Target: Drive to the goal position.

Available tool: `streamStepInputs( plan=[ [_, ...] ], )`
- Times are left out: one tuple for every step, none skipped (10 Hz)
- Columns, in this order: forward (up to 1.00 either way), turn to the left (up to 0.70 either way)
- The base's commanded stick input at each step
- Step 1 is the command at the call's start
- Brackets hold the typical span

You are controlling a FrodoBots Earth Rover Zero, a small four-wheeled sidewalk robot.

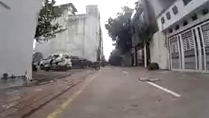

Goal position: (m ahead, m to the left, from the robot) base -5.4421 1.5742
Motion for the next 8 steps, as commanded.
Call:
streamStepInputs(
  plan=[
    [0.5,0.0],
    [0.5,0.0],
    [0.5,0.0],
    [0.5,0.0],
    [0.5,0.0],
    [0.5,0.17],
    [0.5,0.5],
    [0.5,0.5]
  ],
)
